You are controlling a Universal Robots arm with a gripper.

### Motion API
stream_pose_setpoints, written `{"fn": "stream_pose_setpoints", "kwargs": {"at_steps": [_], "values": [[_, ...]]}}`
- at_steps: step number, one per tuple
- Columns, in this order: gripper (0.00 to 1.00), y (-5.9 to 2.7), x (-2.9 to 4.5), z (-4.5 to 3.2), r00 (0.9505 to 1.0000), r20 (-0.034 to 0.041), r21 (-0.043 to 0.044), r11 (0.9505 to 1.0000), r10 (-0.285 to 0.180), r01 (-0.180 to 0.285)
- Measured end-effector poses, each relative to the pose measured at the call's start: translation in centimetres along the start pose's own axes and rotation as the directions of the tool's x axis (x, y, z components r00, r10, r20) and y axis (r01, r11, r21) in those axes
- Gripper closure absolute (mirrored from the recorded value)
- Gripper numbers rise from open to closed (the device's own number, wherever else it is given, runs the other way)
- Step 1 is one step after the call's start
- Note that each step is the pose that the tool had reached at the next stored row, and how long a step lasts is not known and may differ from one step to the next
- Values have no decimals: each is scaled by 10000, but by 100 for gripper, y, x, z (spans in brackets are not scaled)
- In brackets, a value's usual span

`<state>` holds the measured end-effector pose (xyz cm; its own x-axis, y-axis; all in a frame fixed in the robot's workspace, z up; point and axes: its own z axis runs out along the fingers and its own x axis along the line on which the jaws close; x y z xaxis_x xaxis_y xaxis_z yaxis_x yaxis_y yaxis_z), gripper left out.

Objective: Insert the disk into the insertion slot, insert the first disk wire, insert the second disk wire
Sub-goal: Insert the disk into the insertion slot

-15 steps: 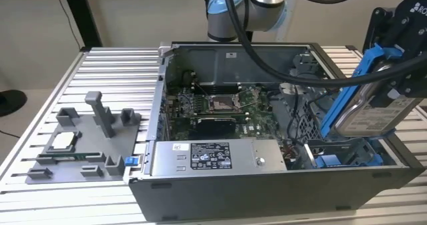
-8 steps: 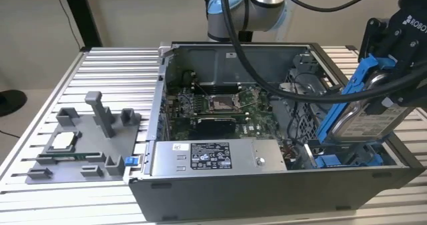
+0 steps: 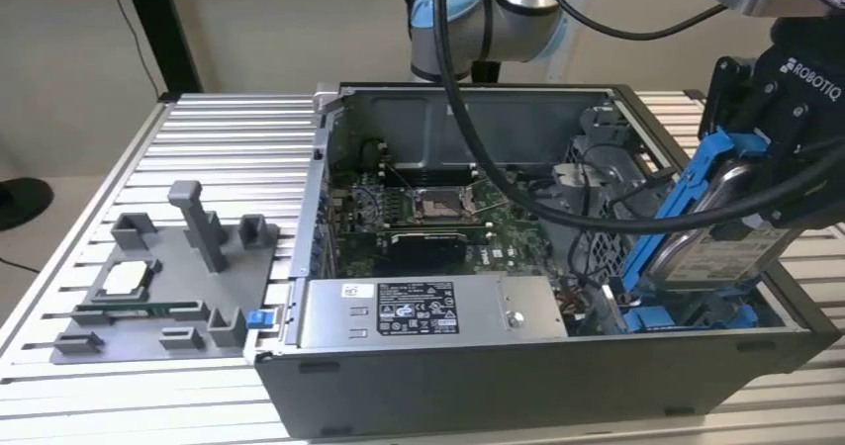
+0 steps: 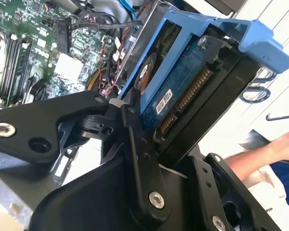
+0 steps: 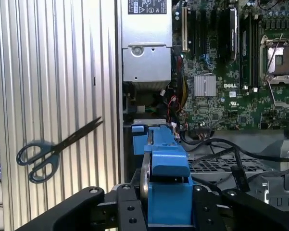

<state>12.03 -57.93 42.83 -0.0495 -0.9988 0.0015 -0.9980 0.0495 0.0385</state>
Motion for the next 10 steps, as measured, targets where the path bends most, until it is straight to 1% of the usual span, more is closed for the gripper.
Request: {"fn": "stream_pose_setpoints", "kwargs": {"at_steps": [10], "values": [[100,-7,-4,181,10000,-1,8,10000,-52,52]]}}
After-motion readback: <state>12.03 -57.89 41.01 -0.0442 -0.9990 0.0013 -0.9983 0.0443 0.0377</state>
